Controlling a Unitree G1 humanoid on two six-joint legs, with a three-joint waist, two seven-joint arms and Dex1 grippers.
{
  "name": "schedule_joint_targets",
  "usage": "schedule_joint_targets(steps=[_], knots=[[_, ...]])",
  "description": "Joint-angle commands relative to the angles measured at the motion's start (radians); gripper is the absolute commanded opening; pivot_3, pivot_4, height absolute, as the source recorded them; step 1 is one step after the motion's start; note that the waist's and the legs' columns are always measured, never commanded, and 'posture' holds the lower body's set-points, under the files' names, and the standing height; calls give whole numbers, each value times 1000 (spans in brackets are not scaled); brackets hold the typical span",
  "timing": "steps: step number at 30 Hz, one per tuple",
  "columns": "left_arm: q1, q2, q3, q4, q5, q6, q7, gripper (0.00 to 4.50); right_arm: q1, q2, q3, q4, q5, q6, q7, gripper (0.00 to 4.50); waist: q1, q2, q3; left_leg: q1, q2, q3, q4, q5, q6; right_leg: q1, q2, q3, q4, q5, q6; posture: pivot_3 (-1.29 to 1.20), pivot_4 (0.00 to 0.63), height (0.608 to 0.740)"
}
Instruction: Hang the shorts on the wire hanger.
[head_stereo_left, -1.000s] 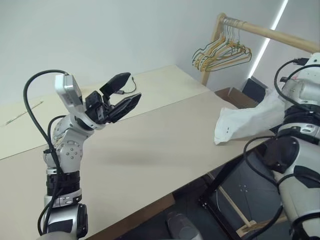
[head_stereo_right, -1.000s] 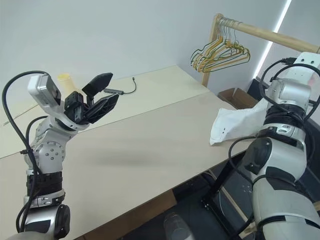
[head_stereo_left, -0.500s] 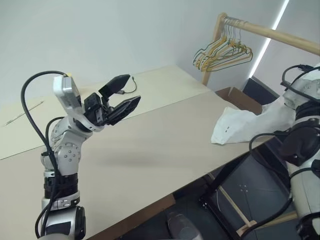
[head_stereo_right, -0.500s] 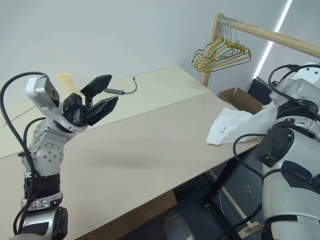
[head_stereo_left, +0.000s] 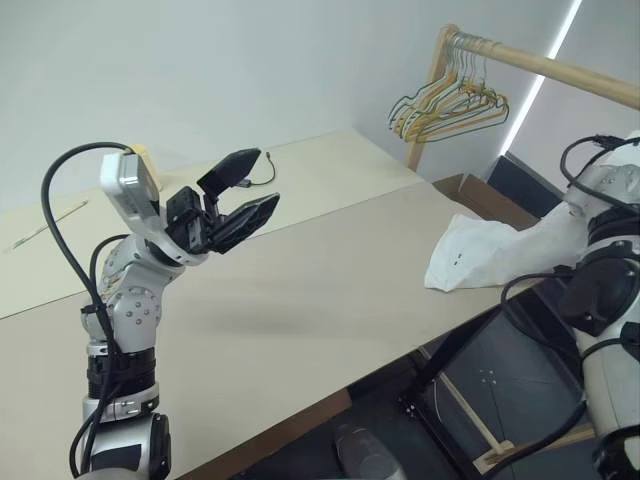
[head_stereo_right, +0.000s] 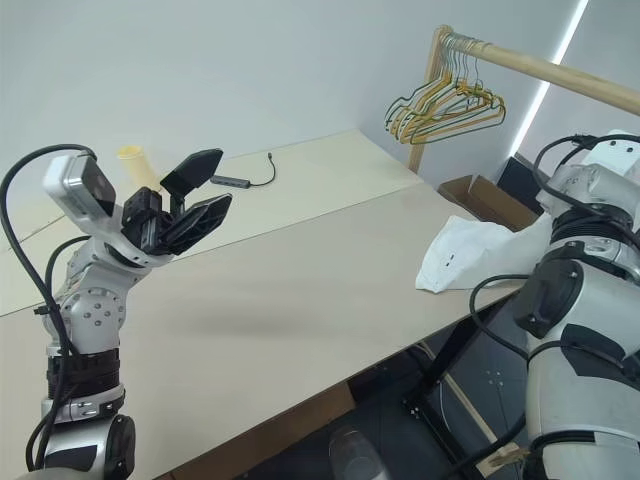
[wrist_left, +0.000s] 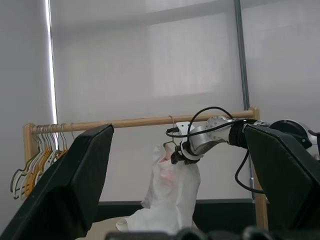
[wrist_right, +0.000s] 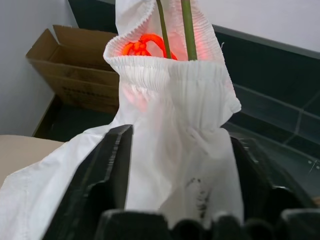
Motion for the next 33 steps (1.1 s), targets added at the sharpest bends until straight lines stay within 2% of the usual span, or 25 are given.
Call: schedule_joint_targets(steps=[1,4,8,11,14,20,26,33], knots=[[-3,6,-1,-21,-4,-4,-3,4500,4,-14,36,-44,-29,-43,-37,4450,1,0,0,0,0,0,0,0,0,0,0,0,0,0,0,-292,0,740],[-4,5,-3,-20,-4,-4,-5,4500,24,-4,73,-103,-67,-85,-81,4486,1,0,0,0,0,0,0,0,0,0,0,1,0,0,0,-291,0,740],[-4,9,-3,-21,-6,-3,-8,4500,70,22,187,-238,-180,-145,-157,4486,-1,0,0,0,0,1,0,0,0,-1,0,2,0,0,1,-291,0,740],[-2,11,1,-22,-7,-2,-6,4500,118,35,320,-367,-296,-225,-140,4486,-3,0,0,0,0,2,0,0,0,-1,0,3,1,1,1,-291,0,740],[0,13,3,-24,-9,0,-5,4500,156,49,372,-465,-326,-289,-71,4486,-6,0,0,1,0,2,1,0,0,-1,0,3,1,1,1,-287,0,740],[37,40,14,-23,29,-9,22,4500,241,91,545,-613,-387,-428,201,4486,-13,0,0,1,1,2,1,0,0,-1,0,3,1,2,2,-266,0,740],[149,103,40,-38,104,-18,74,4500,363,184,630,-771,-281,-502,601,4486,-6,0,0,3,2,1,1,0,0,-1,0,3,3,2,1,-225,0,740],[335,151,88,-112,149,-13,148,4500,532,196,736,-959,-190,-538,1020,4486,54,0,0,4,2,-1,1,0,1,-6,-1,1,4,3,1,-149,0,740]])
